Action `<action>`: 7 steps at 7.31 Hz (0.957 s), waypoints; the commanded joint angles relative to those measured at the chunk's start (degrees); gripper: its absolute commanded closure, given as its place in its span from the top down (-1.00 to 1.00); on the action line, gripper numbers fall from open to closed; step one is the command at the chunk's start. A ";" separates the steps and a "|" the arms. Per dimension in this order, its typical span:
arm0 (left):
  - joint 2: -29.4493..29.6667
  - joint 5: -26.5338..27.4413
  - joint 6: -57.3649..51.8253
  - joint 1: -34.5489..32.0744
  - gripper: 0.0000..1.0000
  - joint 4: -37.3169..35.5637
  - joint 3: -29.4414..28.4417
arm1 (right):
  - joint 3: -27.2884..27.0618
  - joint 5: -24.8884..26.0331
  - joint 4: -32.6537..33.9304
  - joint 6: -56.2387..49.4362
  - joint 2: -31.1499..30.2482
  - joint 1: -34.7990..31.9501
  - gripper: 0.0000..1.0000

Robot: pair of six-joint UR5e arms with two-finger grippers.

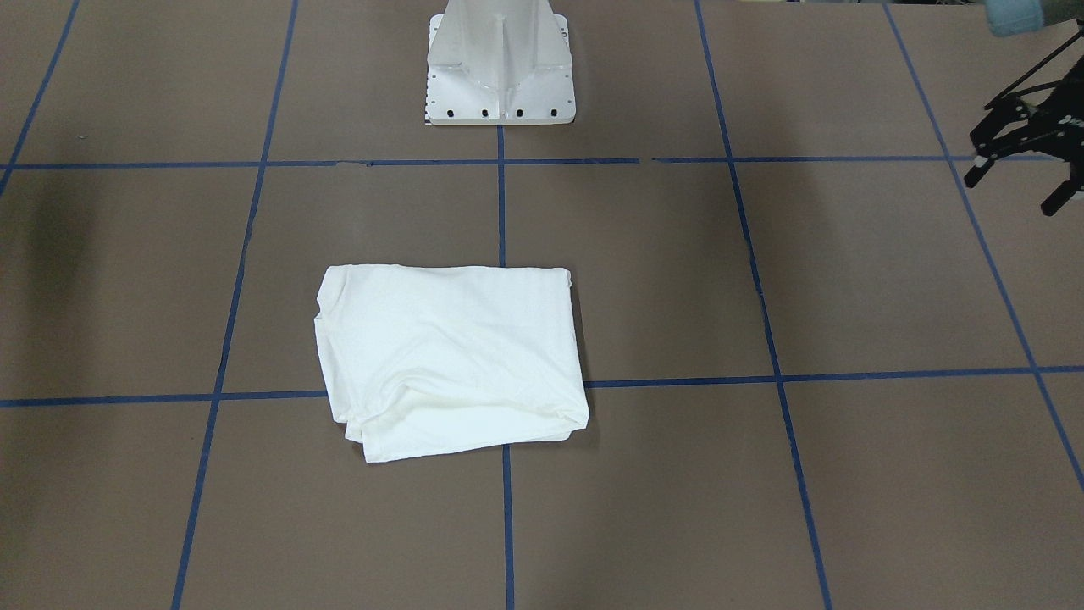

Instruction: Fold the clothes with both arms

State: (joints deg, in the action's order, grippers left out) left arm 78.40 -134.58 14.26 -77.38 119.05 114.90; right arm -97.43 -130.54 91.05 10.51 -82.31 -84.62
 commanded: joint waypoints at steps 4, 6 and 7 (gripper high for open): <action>-2.20 3.78 -15.40 -8.84 1.00 -1.79 -7.22 | -7.68 2.30 12.40 -6.81 -3.64 -2.30 1.00; 0.70 3.71 -15.93 -9.10 1.00 -9.69 -6.62 | -8.04 2.40 12.13 -12.16 -6.10 -2.21 1.00; 0.88 3.71 -16.02 -9.02 1.00 -10.06 -7.14 | -8.91 2.14 12.13 -12.09 -6.20 -2.13 1.00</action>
State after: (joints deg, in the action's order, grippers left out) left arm 78.64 -130.92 -1.50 -86.37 110.89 108.01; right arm -105.60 -128.16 103.29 -0.73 -87.85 -86.82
